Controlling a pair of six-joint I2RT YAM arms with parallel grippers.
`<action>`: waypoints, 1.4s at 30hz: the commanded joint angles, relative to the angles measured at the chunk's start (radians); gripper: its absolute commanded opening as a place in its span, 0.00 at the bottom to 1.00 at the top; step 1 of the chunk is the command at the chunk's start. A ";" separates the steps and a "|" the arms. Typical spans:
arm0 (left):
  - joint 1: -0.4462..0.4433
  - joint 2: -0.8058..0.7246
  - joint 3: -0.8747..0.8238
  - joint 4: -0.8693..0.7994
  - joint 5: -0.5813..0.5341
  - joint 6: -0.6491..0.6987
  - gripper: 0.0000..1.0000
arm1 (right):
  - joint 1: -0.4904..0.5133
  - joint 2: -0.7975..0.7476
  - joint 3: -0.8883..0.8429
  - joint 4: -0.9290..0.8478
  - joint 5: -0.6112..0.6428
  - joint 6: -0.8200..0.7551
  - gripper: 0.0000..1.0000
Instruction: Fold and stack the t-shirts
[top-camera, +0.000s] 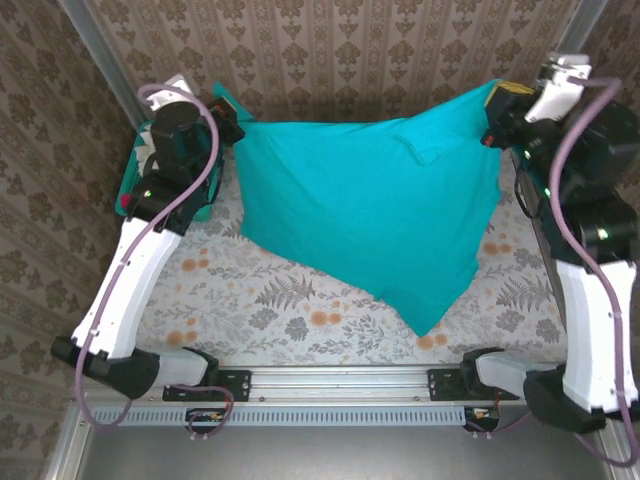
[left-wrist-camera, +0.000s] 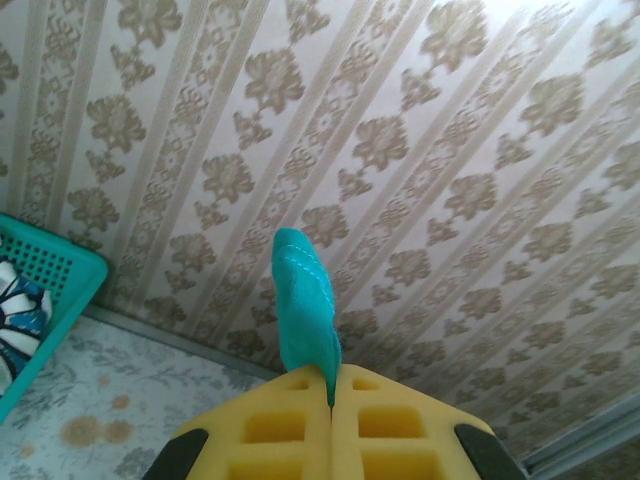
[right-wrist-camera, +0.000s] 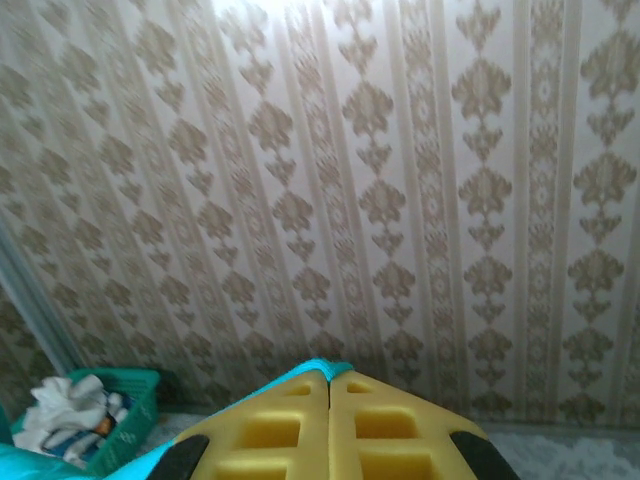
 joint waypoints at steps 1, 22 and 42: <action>0.046 0.081 0.039 0.020 0.009 -0.023 0.00 | -0.035 0.079 0.006 0.065 0.004 0.019 0.00; 0.099 0.368 0.571 -0.108 0.138 0.035 0.00 | -0.137 0.209 0.164 0.172 -0.191 0.208 0.00; 0.005 0.020 -0.909 0.201 0.136 -0.521 0.00 | -0.166 -0.325 -1.462 0.259 -0.242 0.587 0.00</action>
